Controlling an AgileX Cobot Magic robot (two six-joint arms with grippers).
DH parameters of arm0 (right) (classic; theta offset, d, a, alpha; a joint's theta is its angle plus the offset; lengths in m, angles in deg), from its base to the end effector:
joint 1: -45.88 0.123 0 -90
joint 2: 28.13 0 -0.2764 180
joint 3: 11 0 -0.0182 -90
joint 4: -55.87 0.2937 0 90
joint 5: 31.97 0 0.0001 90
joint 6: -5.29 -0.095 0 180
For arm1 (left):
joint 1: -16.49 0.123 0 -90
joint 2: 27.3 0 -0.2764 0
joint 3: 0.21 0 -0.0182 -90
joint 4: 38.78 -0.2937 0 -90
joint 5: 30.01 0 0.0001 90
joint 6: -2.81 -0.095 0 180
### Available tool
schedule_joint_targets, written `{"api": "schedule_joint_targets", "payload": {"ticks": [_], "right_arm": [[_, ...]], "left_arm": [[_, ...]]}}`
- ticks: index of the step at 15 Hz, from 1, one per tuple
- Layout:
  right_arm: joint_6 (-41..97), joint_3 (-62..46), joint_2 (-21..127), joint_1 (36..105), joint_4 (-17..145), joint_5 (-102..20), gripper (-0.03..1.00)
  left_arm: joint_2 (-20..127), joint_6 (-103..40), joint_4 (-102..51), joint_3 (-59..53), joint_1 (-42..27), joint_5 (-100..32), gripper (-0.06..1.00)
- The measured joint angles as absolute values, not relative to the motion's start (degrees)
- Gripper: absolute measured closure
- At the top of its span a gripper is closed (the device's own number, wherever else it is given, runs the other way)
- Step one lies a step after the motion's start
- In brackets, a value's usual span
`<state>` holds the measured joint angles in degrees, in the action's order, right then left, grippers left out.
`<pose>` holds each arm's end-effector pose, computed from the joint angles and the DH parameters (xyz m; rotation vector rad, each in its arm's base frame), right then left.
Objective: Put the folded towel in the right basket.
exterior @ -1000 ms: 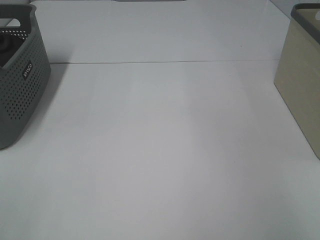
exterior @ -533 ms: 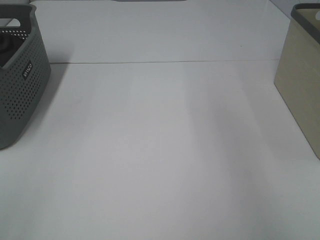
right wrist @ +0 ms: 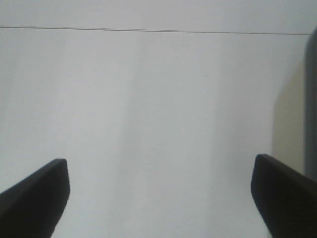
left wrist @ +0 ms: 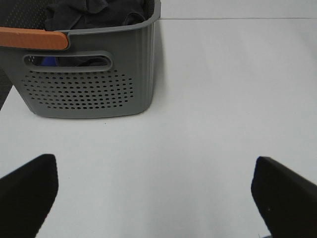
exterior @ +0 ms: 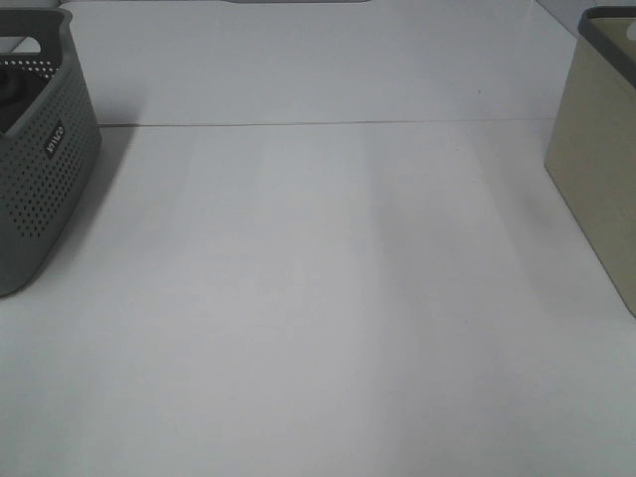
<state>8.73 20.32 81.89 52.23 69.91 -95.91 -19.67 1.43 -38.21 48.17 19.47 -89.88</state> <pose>0.4312 0.0688 0.3850 -0.1702 2.4722 0.3406 0.0448 0.0015 0.2974 -0.0278 2.0224 0.0363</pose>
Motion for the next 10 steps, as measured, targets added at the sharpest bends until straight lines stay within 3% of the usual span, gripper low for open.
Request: {"api": "schedule_joint_targets", "payload": {"ticks": [3,5,10], "right_arm": [[4.7,20.3,81.8,55.3,66.0,-97.6,0.01],[4.0,14.5,76.2,55.8,62.9,-97.7,0.01],[4.0,-20.2,43.6,56.8,62.3,-92.0,0.01]], "left_arm": [[-19.7,1.4,-38.2,48.2,19.5,-89.9,-0.05],[-19.7,1.4,-38.2,48.2,19.5,-89.9,-0.05],[-19.7,1.4,-38.2,48.2,19.5,-89.9,-0.05]]}}
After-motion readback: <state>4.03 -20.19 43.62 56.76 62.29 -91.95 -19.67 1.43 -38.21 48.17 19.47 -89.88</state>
